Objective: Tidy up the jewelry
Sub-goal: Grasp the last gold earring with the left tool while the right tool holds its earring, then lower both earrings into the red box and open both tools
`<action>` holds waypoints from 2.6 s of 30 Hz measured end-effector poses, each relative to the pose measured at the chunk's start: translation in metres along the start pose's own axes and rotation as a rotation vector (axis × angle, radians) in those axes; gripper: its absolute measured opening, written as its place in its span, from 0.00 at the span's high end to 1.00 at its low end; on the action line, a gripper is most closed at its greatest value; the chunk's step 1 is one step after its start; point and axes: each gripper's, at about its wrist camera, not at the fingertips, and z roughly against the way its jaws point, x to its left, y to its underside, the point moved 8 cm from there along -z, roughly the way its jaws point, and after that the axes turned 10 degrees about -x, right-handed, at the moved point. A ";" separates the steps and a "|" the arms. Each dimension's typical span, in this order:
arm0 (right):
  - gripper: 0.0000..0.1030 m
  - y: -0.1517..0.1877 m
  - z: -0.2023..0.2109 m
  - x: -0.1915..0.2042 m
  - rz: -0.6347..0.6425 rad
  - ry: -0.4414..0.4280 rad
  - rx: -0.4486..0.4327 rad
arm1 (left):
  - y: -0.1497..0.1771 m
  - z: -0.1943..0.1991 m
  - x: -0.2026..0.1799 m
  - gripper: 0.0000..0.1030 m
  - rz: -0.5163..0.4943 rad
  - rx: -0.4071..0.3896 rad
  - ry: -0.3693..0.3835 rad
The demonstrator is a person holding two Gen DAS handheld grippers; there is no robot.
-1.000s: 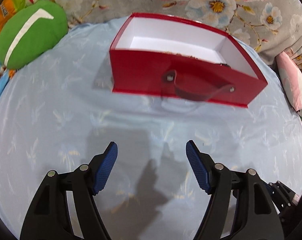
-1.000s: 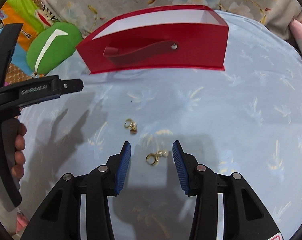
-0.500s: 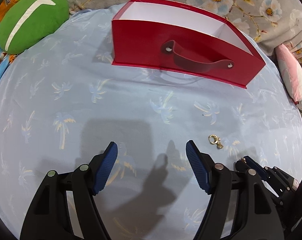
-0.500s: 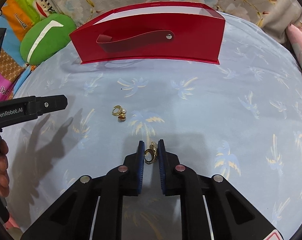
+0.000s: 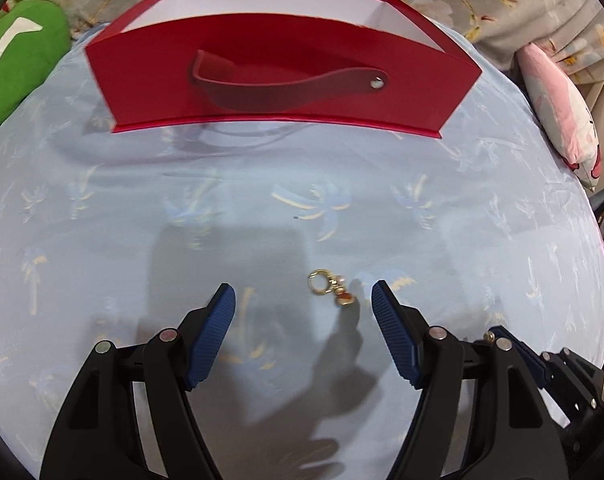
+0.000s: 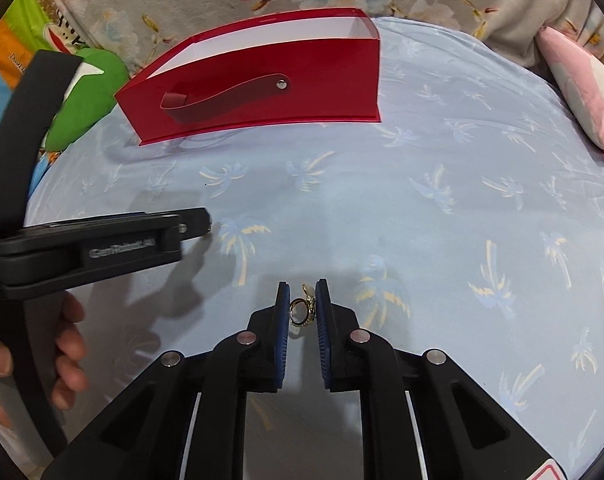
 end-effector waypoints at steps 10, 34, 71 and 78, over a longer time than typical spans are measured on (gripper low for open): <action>0.88 -0.003 0.005 -0.006 -0.025 -0.005 -0.014 | 0.000 -0.005 -0.005 0.87 -0.066 -0.009 -0.033; 0.89 -0.094 0.063 0.035 0.008 -0.111 -0.239 | -0.063 0.131 0.043 0.92 0.038 -0.280 0.021; 0.88 -0.326 -0.024 0.048 0.052 -0.091 -0.462 | -0.275 0.060 0.063 0.92 -0.007 -0.460 -0.085; 0.88 -0.328 -0.059 0.045 0.045 -0.087 -0.413 | -0.284 0.029 0.066 0.92 -0.006 -0.423 -0.108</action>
